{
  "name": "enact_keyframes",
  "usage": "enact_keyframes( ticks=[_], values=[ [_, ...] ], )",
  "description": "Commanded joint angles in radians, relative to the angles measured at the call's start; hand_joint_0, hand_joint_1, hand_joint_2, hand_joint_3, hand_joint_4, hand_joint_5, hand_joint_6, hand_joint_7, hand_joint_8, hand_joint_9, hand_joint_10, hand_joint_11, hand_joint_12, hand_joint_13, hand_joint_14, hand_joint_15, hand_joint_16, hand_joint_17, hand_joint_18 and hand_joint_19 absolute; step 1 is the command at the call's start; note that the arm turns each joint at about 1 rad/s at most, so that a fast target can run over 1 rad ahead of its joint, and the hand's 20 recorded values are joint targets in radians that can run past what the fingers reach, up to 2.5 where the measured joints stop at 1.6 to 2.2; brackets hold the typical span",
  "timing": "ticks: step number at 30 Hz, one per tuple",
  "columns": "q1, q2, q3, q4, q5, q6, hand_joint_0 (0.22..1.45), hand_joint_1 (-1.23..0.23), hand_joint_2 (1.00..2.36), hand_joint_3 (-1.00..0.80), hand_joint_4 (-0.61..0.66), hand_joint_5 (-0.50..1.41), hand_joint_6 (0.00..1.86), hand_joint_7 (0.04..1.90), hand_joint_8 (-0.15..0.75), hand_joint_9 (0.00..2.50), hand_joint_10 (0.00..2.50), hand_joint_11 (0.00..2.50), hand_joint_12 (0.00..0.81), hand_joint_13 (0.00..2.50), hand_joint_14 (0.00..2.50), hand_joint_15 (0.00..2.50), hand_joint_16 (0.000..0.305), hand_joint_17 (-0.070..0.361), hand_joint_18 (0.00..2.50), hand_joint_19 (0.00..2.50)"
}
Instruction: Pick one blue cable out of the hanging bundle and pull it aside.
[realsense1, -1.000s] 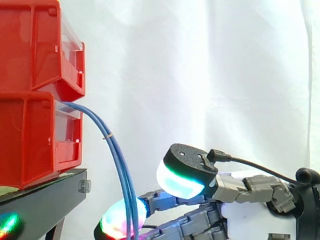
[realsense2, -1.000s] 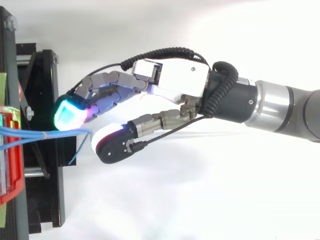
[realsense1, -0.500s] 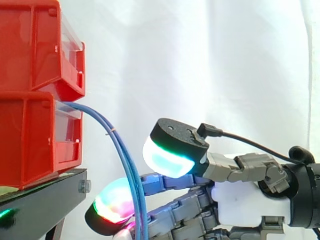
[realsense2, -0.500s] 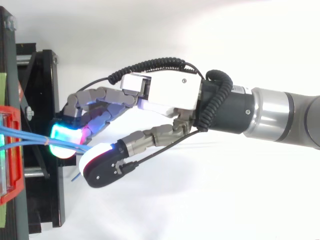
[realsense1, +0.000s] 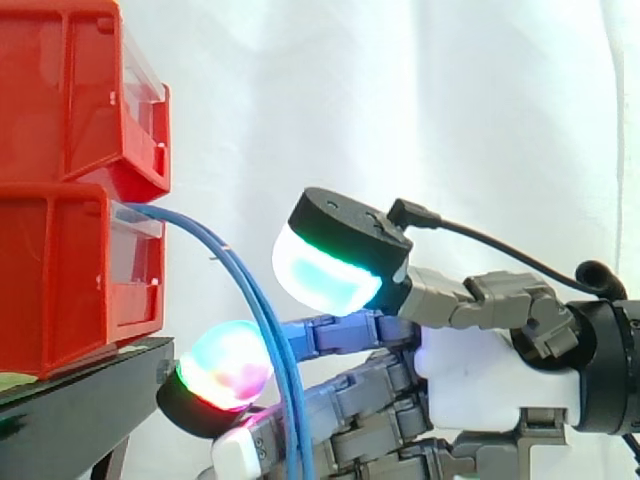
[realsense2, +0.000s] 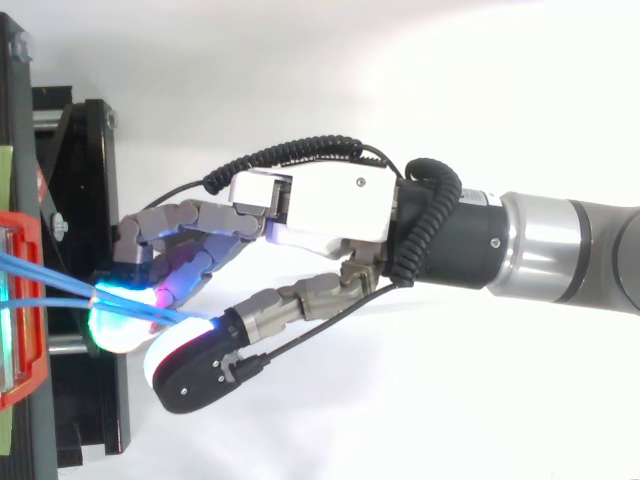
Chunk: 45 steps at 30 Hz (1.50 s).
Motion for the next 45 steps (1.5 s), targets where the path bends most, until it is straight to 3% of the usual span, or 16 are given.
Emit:
enact_keyframes(
  ticks=[1,8,19,28,40,45],
  values=[
    [-0.001,0.002,0.014,-0.015,-0.009,0.004,0.54,-0.61,1.00,-0.49,0.16,-0.05,0.51,1.29,0.232,0.81,0.01,0.17,0.202,0.60,0.01,0.17,0.021,0.048,0.34,0.13],
    [-0.006,0.002,0.065,-0.112,-0.024,0.009,0.55,-0.61,1.00,-0.47,0.15,-0.05,0.57,1.21,0.235,0.83,0.01,0.19,0.200,0.62,0.01,0.18,0.021,0.047,0.35,0.13],
    [-0.015,0.003,0.078,-0.152,-0.035,0.040,0.57,-0.61,1.01,-0.44,0.14,-0.06,0.62,1.15,0.234,0.85,0.01,0.20,0.194,0.62,0.01,0.18,0.020,0.045,0.36,0.14],
    [-0.027,0.003,0.144,-0.244,-0.043,0.040,0.58,-0.61,1.01,-0.39,0.10,-0.07,0.70,1.06,0.232,0.85,0.01,0.21,0.197,0.63,0.01,0.19,0.020,0.045,0.36,0.15],
    [-0.036,0.003,0.167,-0.265,-0.047,0.038,0.57,-0.65,1.01,-0.37,0.12,-0.12,0.83,0.88,0.239,0.82,0.01,0.26,0.207,0.62,0.01,0.21,0.021,0.047,0.38,0.16],
    [-0.047,0.003,0.177,-0.270,-0.051,0.037,0.55,-0.62,1.01,-0.43,0.15,-0.09,0.78,0.88,0.240,0.86,0.01,0.25,0.213,0.63,0.01,0.21,0.022,0.050,0.39,0.16]
  ],
)
